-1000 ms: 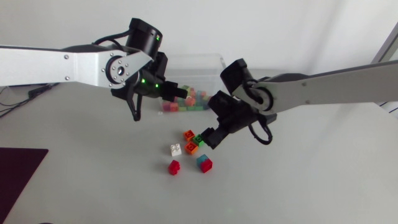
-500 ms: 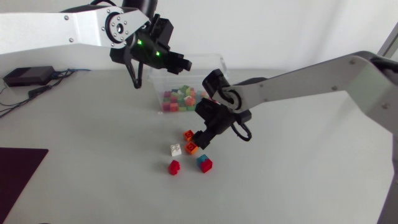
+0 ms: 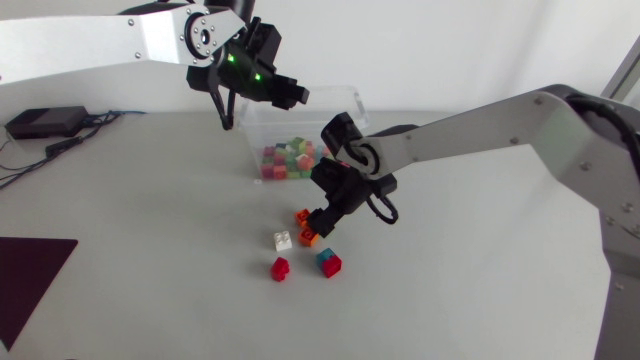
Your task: Place the duplo bricks in the container
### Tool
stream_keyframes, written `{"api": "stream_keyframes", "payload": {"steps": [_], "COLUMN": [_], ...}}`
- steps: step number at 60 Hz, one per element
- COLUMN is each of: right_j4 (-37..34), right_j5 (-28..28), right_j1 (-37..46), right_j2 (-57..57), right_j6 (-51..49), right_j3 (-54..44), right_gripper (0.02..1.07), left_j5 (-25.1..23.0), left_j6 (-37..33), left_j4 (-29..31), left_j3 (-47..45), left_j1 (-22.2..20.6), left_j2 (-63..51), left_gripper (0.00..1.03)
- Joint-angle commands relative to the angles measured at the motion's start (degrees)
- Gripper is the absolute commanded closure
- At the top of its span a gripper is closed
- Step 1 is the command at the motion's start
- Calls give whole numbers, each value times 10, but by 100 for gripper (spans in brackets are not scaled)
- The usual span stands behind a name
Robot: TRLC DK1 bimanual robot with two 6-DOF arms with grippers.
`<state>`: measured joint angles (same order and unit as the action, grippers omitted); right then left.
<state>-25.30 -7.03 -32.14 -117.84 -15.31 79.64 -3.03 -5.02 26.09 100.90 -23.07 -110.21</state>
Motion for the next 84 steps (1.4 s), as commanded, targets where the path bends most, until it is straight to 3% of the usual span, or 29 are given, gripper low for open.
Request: {"api": "stream_keyframes", "payload": {"steps": [1,58,70,84], "right_j4": [-10,-29,-34,-56], "right_j5": [4,6,11,12], "right_j1": [4,-11,-14,-16], "right_j2": [-13,-51,-57,-72], "right_j6": [-11,-14,-12,-9], "right_j3": [14,56,67,82], "right_gripper": [12,12,25,57], "left_j5": [-7,-12,-13,-16], "left_j6": [-10,-3,-3,1], "left_j4": [5,4,4,12], "left_j3": [23,80,98,142], "left_j1": [6,19,22,29], "left_j2": [-13,-62,-87,-127], "left_gripper": [69,69,69,69]}}
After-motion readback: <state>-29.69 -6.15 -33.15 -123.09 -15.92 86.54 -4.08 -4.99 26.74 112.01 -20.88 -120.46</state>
